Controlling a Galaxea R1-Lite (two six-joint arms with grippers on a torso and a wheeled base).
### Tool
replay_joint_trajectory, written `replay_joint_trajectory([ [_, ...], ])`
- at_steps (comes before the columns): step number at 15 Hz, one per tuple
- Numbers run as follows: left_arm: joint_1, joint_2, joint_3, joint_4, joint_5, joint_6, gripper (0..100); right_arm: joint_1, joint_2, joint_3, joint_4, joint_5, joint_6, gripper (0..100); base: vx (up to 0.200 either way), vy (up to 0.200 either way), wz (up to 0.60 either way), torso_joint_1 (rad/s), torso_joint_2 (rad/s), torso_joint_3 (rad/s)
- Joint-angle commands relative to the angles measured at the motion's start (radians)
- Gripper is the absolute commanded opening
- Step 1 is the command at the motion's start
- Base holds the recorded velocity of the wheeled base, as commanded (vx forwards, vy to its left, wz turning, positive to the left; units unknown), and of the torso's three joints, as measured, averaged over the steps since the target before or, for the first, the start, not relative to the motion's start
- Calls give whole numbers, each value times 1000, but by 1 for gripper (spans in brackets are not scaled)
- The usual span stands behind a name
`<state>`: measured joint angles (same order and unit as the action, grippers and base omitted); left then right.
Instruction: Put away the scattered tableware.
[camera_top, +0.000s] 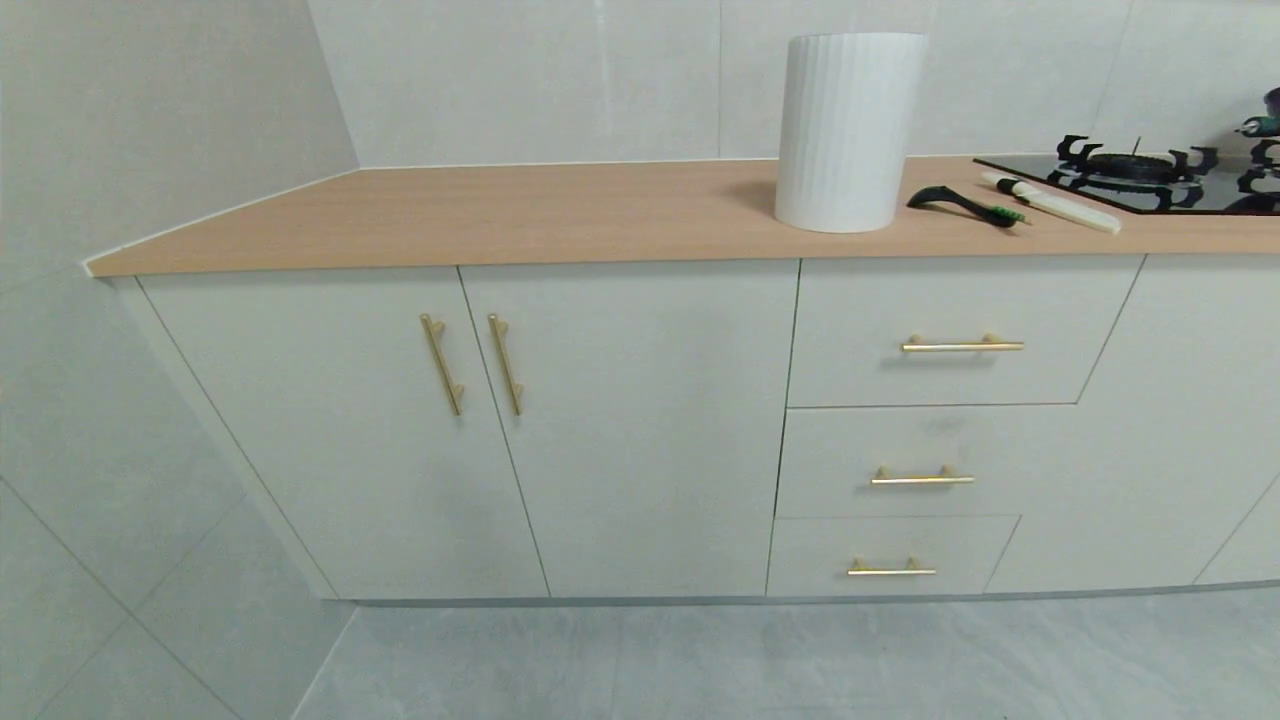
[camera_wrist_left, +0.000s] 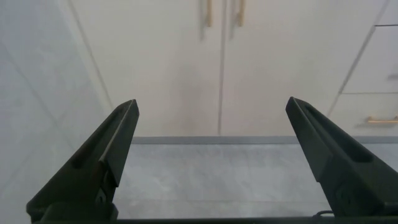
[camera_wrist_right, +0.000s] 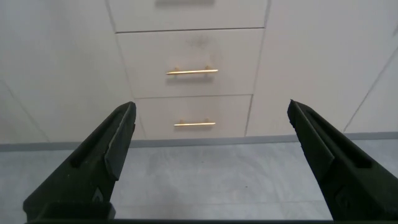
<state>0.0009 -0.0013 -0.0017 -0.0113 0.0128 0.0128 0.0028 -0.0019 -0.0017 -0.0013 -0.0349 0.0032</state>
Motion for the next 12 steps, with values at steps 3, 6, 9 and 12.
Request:
replay_joint_trajectory([
  [3, 1, 1, 0, -1, 1, -7, 100, 0, 2, 0, 0, 0, 0, 100, 0, 0, 0, 0, 0, 0],
  [6, 1, 1, -1, -1, 1, -5, 100, 0, 2, 0, 0, 0, 0, 100, 0, 0, 0, 0, 0, 0],
  [9, 1, 1, 0, 1, 0, -5, 100, 0, 2, 0, 0, 0, 0, 100, 133, 0, 0, 3, 2, 3],
  [12, 1, 1, 0, 1, 0, -5, 100, 0, 2, 0, 0, 0, 0, 100, 200, 0, 0, 1, 2, 7],
])
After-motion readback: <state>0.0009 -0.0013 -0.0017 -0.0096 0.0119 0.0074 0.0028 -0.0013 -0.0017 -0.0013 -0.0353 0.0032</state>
